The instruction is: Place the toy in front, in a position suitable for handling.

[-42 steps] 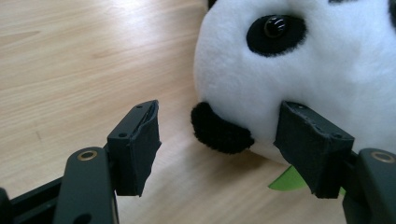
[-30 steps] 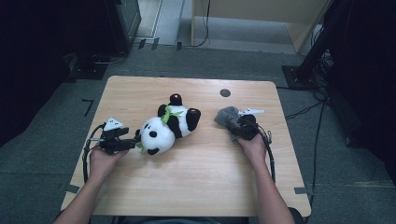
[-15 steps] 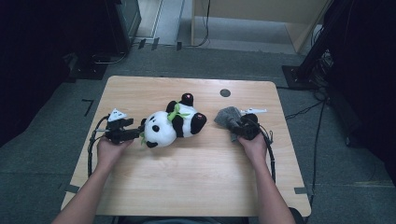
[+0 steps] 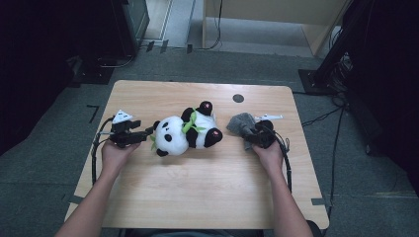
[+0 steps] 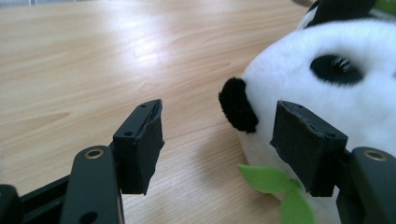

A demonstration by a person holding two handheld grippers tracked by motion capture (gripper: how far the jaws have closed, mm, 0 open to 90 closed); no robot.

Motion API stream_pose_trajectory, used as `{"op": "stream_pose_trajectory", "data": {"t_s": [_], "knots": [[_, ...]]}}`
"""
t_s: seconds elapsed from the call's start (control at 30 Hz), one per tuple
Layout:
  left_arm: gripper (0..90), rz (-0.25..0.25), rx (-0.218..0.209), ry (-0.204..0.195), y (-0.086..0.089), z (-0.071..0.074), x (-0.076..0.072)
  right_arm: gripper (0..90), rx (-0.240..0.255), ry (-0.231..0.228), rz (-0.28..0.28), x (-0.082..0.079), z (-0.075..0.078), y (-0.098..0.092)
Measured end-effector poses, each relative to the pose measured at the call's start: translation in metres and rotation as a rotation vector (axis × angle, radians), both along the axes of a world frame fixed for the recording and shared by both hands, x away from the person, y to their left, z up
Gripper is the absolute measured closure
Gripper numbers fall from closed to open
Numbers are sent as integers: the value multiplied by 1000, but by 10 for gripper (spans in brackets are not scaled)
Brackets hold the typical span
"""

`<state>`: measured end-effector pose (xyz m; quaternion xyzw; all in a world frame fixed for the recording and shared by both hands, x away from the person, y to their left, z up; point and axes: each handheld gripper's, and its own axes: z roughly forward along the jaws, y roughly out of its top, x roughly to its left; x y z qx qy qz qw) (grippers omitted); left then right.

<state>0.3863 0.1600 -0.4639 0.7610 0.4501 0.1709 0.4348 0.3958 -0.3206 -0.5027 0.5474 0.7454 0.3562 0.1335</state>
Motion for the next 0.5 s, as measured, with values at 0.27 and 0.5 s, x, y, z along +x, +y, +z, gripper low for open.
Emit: {"op": "stream_pose_trajectory", "data": {"t_s": [0.27, 0.5], "knots": [[271, -74, -63, -48, -23, 25, -27, 547, -11, 1, 5, 0, -1, 2], [149, -109, -78, -6, -48, 20, -35, 546, -11, 2, 5, 0, -1, 2]]}}
